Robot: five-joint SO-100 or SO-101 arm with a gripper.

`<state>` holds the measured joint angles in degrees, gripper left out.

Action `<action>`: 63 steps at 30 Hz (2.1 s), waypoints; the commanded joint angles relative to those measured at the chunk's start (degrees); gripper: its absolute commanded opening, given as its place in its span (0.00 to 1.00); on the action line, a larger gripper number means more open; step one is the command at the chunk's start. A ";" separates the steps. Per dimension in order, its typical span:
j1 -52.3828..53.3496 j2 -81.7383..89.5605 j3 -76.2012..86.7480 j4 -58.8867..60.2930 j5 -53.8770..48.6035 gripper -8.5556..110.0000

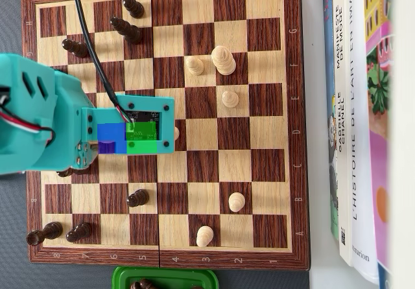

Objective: Play chess

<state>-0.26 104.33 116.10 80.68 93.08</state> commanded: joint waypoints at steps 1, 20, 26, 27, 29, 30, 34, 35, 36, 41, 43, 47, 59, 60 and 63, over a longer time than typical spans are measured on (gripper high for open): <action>0.62 0.26 -2.02 -0.62 0.09 0.18; 0.70 0.88 -2.55 -0.62 -0.26 0.16; 0.35 3.78 -3.96 -0.35 -0.35 0.16; 0.18 4.57 -4.31 -0.44 -0.35 0.16; 0.00 5.27 -5.01 -0.44 -0.18 0.16; -0.09 5.36 -5.01 -0.44 -0.09 0.16; -0.09 5.36 -5.10 -0.53 -0.18 0.16; -0.09 5.27 -5.10 -0.53 -0.18 0.16; -0.18 5.27 -5.10 -0.62 0.00 0.16; -0.18 4.57 -6.68 -0.62 -0.09 0.16; -0.18 1.93 -8.61 -0.62 -0.18 0.16; -0.26 -3.08 -12.39 -0.53 -0.35 0.16; 0.44 -7.47 -13.18 -3.08 -0.35 0.16; 0.44 -8.09 -13.36 -3.69 -0.35 0.16; 0.53 -9.32 -13.36 -4.22 -0.35 0.16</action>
<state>-0.26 95.01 105.29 77.17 92.99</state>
